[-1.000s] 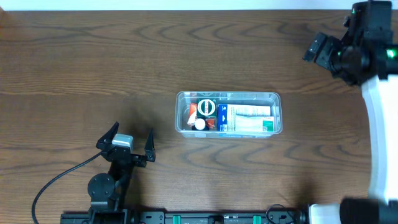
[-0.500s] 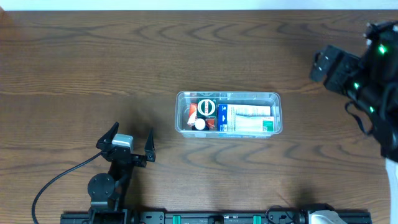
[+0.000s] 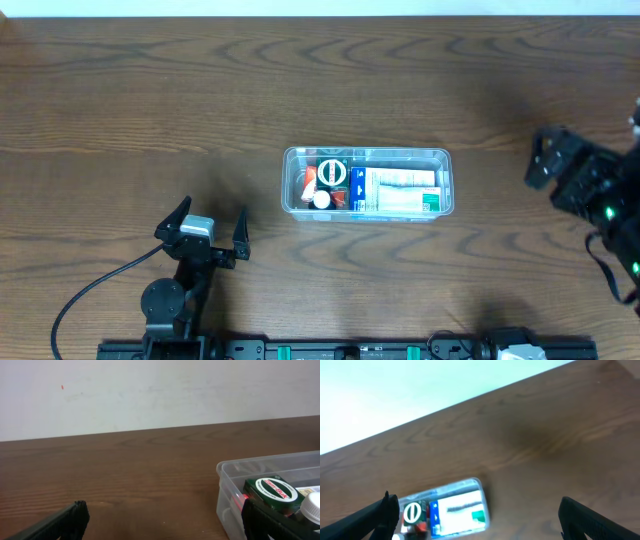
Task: Pack container
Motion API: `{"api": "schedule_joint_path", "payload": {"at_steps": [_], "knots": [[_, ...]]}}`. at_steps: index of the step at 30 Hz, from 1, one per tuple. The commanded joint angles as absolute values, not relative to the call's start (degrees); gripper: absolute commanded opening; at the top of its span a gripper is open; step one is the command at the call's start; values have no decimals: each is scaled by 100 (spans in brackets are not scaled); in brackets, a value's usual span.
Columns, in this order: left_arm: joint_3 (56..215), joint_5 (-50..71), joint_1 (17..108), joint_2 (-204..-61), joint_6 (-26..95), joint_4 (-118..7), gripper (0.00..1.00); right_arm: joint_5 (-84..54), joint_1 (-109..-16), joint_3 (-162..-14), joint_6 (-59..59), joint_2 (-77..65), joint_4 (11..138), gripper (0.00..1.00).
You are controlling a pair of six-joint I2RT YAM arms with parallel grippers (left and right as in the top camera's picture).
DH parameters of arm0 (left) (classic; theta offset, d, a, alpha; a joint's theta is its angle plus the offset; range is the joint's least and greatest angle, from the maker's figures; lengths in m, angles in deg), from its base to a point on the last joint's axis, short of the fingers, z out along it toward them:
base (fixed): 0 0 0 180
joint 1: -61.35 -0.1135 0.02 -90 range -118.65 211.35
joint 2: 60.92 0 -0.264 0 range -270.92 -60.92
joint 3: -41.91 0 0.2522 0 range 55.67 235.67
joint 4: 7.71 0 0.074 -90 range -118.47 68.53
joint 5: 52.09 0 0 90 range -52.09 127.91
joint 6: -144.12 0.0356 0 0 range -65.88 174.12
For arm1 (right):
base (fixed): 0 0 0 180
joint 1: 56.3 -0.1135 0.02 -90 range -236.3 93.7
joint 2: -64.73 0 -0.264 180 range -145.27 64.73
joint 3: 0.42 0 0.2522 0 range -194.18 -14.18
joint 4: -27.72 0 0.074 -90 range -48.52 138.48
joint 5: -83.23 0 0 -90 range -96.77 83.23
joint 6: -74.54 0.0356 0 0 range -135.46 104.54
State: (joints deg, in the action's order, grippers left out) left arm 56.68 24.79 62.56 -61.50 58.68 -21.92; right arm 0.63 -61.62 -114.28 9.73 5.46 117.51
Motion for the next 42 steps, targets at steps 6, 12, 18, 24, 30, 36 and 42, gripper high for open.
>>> {"api": "schedule_joint_path", "payload": {"at_steps": [6,12,18,24,30,36,42], "knots": [[5590,2441,6228,-6115,5947,-2426,98,353,-6237,-11489,836,916,11797,99],[5590,2441,6228,-6115,5947,-2426,98,349,-6237,-11489,501,1128,11794,99],[5590,2441,6228,-6115,5947,-2426,98,264,-6239,-11489,141,1313,11694,99],[5590,2441,6228,-6115,5947,-2426,98,-169,-6239,-11408,-297,1517,11375,99],[5590,2441,6228,-6115,5947,-2426,98,-678,-6239,-10672,-699,2070,10509,99],[5590,2441,6228,-6115,5947,-2426,98,-777,-6263,-9332,-694,2826,9495,99],[5590,2441,6228,-6115,5947,-2426,98,-790,-6444,-8047,-697,3438,8352,99]]}}
